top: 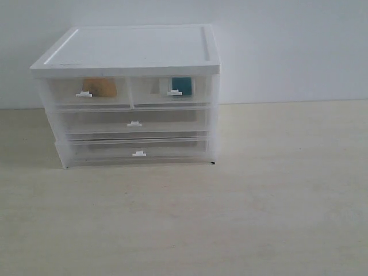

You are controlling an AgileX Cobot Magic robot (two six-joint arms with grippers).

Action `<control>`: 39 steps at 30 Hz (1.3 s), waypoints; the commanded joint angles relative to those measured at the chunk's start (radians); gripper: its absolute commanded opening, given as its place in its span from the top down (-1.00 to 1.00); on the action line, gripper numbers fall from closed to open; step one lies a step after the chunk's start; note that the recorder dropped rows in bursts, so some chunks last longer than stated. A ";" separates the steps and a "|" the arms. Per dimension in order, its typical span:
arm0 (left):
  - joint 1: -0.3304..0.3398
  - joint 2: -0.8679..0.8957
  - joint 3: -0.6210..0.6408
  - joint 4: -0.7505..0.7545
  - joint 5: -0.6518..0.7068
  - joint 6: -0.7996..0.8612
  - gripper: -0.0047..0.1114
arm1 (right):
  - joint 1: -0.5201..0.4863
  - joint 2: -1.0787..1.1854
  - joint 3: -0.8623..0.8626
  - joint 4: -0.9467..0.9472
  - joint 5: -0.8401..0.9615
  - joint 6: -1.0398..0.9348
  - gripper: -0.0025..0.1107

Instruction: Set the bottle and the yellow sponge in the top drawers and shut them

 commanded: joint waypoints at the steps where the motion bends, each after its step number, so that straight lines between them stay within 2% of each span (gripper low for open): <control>1: -0.005 -0.011 0.002 -0.011 0.007 0.009 0.85 | -0.001 -0.009 0.008 -0.003 0.041 -0.011 0.96; 26: -0.003 -0.011 0.004 -0.011 0.030 0.010 0.85 | -0.001 -0.006 0.008 -0.003 0.069 -0.011 0.96; 28: -0.001 -0.011 0.006 0.032 0.032 0.010 0.85 | -0.001 -0.006 0.008 -0.003 0.069 -0.011 0.96; 33: 0.001 -0.011 0.052 0.314 0.009 0.010 0.85 | -0.001 -0.006 0.008 -0.003 0.069 -0.011 0.96; 36: 0.001 -0.011 0.115 0.314 -0.043 -0.023 0.85 | -0.001 -0.006 0.008 -0.003 0.069 -0.011 0.96; 39: 0.015 -0.011 0.183 0.411 -0.093 -0.139 0.85 | -0.001 -0.006 0.008 -0.003 0.069 -0.011 0.96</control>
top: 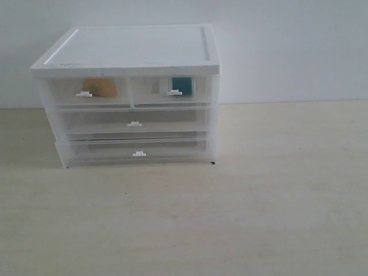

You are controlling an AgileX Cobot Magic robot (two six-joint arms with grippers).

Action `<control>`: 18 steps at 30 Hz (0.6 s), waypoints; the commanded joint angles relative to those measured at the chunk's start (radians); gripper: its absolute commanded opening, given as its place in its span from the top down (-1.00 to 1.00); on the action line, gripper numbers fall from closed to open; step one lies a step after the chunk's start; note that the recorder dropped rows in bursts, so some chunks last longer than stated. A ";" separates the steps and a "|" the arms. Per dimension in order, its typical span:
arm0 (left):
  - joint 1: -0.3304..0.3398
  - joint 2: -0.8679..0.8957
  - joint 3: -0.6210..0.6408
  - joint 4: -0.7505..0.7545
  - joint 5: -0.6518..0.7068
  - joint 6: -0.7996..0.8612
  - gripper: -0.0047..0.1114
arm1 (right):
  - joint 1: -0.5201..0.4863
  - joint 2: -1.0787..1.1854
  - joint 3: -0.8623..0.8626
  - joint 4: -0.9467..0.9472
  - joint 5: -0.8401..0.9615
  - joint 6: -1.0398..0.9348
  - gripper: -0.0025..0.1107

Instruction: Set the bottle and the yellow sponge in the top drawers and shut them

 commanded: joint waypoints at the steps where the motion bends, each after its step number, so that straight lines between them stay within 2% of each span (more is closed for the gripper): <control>1: 0.027 -0.008 0.094 0.141 -0.076 -0.180 0.85 | -0.001 0.000 0.008 0.000 -0.005 -0.010 0.96; 3: 0.058 -0.008 0.135 0.216 -0.085 -0.277 0.85 | -0.001 0.000 0.008 0.000 -0.005 -0.010 0.96; 5: 0.088 -0.008 0.168 0.244 -0.091 -0.306 0.85 | -0.001 0.000 0.008 0.000 -0.005 -0.010 0.96; 10: 0.148 -0.008 0.247 0.234 -0.163 -0.306 0.85 | -0.001 0.000 0.008 0.000 -0.005 -0.010 0.96; 14: 0.185 -0.008 0.322 0.178 -0.276 -0.306 0.85 | -0.001 0.000 0.008 0.000 -0.005 -0.010 0.96; 18: 0.223 -0.008 0.381 0.173 -0.291 -0.306 0.85 | -0.001 0.000 0.008 0.000 -0.005 -0.010 0.96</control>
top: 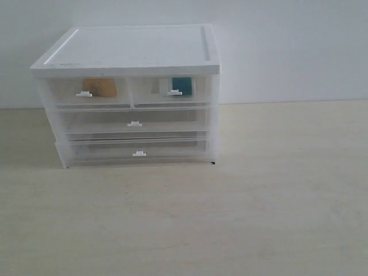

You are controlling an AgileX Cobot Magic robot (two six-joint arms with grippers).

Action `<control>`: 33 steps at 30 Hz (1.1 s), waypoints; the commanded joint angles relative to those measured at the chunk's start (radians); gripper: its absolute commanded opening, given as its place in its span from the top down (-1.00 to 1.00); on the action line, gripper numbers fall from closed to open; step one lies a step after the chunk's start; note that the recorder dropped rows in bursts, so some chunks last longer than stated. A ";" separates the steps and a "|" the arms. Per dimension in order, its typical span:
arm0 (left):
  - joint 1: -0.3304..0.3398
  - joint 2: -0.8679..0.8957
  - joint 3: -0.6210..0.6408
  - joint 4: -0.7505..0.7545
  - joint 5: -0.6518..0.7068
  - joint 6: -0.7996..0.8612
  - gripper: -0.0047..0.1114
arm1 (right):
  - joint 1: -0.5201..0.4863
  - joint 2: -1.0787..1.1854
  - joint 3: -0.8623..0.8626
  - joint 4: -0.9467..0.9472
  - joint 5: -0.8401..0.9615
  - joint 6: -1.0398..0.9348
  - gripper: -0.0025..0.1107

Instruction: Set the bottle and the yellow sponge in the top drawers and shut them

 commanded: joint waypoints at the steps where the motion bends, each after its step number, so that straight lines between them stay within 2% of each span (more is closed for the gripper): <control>1: 0.041 -0.002 0.060 -0.020 -0.034 -0.011 0.85 | -0.001 0.000 0.008 0.000 -0.005 -0.008 0.96; 9: 0.050 -0.002 0.114 -0.047 -0.013 0.007 0.85 | -0.001 0.000 0.008 0.000 -0.005 -0.008 0.96; 12: 0.054 -0.002 0.114 -0.108 0.085 0.030 0.85 | -0.001 0.000 0.008 0.000 -0.005 -0.008 0.96; 25: 0.054 -0.002 0.114 -0.151 0.368 0.034 0.85 | -0.001 0.000 0.008 0.000 -0.005 -0.008 0.96; 33: 0.054 -0.002 0.114 -0.151 0.370 0.088 0.85 | -0.001 0.000 0.008 0.000 -0.005 -0.008 0.96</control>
